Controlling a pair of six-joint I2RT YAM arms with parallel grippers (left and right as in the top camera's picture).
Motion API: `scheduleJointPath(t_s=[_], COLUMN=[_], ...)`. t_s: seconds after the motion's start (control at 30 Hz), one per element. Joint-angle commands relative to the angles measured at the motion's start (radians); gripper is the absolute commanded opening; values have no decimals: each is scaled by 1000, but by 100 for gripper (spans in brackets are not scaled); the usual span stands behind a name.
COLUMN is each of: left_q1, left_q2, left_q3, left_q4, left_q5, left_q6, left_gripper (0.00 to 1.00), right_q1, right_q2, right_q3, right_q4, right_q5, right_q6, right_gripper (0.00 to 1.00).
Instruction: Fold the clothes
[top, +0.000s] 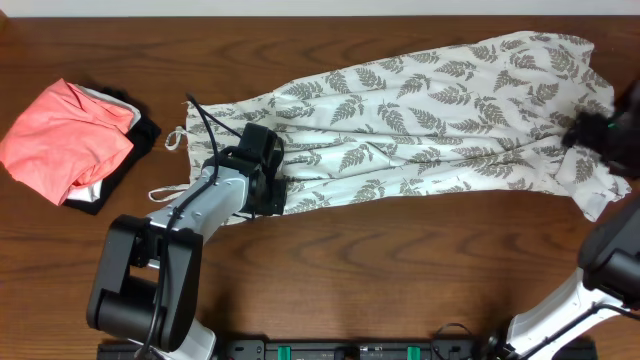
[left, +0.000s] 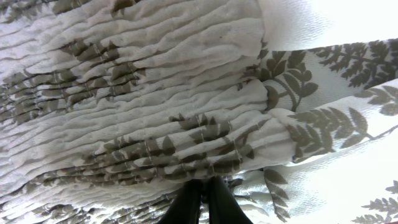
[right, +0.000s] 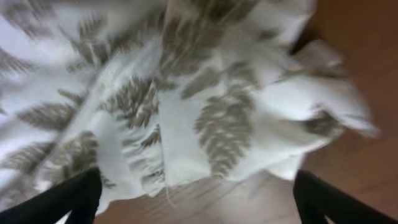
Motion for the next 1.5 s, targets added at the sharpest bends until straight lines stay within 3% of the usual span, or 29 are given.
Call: scheduleJointPath(t_s=[0.0, 0.17, 0.27, 0.33, 0.4, 0.53, 0.77, 0.87, 1.1, 1.47], left_q1=[8, 8, 8, 8, 8, 8, 8, 8, 8, 8], left_q2=[77, 77, 77, 77, 77, 77, 77, 77, 77, 77], left_q3=[-53, -53, -53, -53, -53, -53, -53, -53, -53, -53], left_q4=[-22, -38, -38, -37, -37, -38, -38, -37, -38, -63], left_q5=[-31, -31, -31, -31, -31, -31, -31, -31, -31, -32], left_q6=[-5, -5, -5, -5, -5, -5, -5, -5, -5, -5], left_gripper=[8, 8, 8, 8, 8, 8, 8, 8, 8, 8], right_q1=[27, 33, 32, 31, 28, 26, 14, 3, -6, -5], right_q2=[0, 0, 0, 0, 0, 0, -48, -98, -150, 0], right_q3=[-88, -174, -186, -186, -186, -185, -116, -71, -13, -13], right_q4=[60, 159, 171, 169, 169, 163, 61, 71, 245, 503], right_q5=[68, 129, 154, 158, 158, 170, 319, 318, 315, 299], right_q6=[-23, -3, 8, 8, 8, 18, 192, 192, 119, 28], right_gripper=[90, 72, 66, 56, 41, 2, 1, 1, 1, 1])
